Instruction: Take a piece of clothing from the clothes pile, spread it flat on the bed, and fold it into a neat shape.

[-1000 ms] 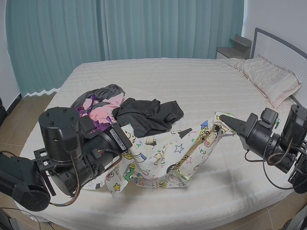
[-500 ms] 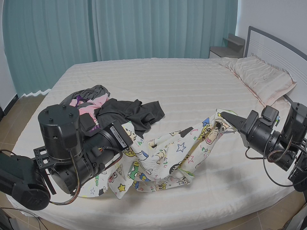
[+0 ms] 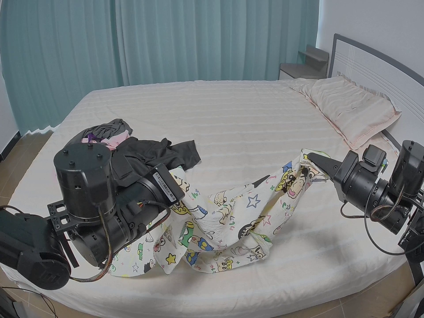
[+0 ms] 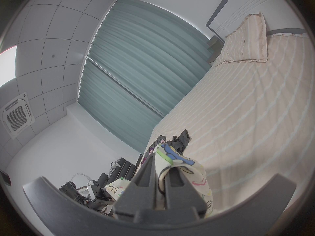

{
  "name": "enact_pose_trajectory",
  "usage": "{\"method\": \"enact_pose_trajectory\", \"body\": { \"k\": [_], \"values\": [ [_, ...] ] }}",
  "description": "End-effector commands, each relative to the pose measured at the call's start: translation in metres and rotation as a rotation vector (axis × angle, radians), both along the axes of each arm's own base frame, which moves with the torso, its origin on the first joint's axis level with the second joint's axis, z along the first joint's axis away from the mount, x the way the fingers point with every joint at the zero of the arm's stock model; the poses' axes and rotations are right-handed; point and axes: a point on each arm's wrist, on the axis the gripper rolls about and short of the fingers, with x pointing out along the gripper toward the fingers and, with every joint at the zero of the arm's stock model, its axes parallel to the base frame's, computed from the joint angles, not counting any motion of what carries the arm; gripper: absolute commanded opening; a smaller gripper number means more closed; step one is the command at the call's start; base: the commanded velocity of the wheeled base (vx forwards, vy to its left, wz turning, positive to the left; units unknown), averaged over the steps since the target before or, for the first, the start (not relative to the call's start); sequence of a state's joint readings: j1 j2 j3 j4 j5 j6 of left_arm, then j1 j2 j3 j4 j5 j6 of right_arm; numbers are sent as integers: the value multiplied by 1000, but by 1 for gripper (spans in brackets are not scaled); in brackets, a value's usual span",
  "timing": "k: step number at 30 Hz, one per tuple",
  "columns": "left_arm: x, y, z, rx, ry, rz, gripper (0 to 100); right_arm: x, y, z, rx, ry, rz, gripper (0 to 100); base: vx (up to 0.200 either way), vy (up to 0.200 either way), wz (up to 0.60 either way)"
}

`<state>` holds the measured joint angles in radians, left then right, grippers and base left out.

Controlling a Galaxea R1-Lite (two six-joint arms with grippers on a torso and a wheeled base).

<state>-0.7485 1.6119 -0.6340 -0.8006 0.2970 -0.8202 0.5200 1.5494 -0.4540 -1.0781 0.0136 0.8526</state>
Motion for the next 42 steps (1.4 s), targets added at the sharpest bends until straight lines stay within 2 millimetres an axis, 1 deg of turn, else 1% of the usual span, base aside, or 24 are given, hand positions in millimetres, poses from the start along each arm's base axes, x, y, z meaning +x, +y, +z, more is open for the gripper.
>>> {"method": "enact_pose_trajectory", "body": {
  "k": [1, 25, 32, 38, 42],
  "values": [
    [1, -1, -1, 0, 1, 2, 0, 0, -1, 0, 0, 1, -4, 0, 0, -200, 0],
    [3, 0, 1, -1, -8, 28, 0, 4, -2, 3, 7, -11, -14, 0, 0, -200, 0],
    [5, 0, 5, -21, -29, 29, 0, 5, -5, 2, 5, -8, -27, 0, 0, -200, 0],
    [4, 0, 3, -16, -27, 30, 0, 4, -5, 2, 5, -8, -27, 0, 0, -200, 0],
    [4, 2, 3, -11, -31, 68, 0, 3, -6, 2, 5, -8, -27, 0, 0, 0, 0]
  ]
}}
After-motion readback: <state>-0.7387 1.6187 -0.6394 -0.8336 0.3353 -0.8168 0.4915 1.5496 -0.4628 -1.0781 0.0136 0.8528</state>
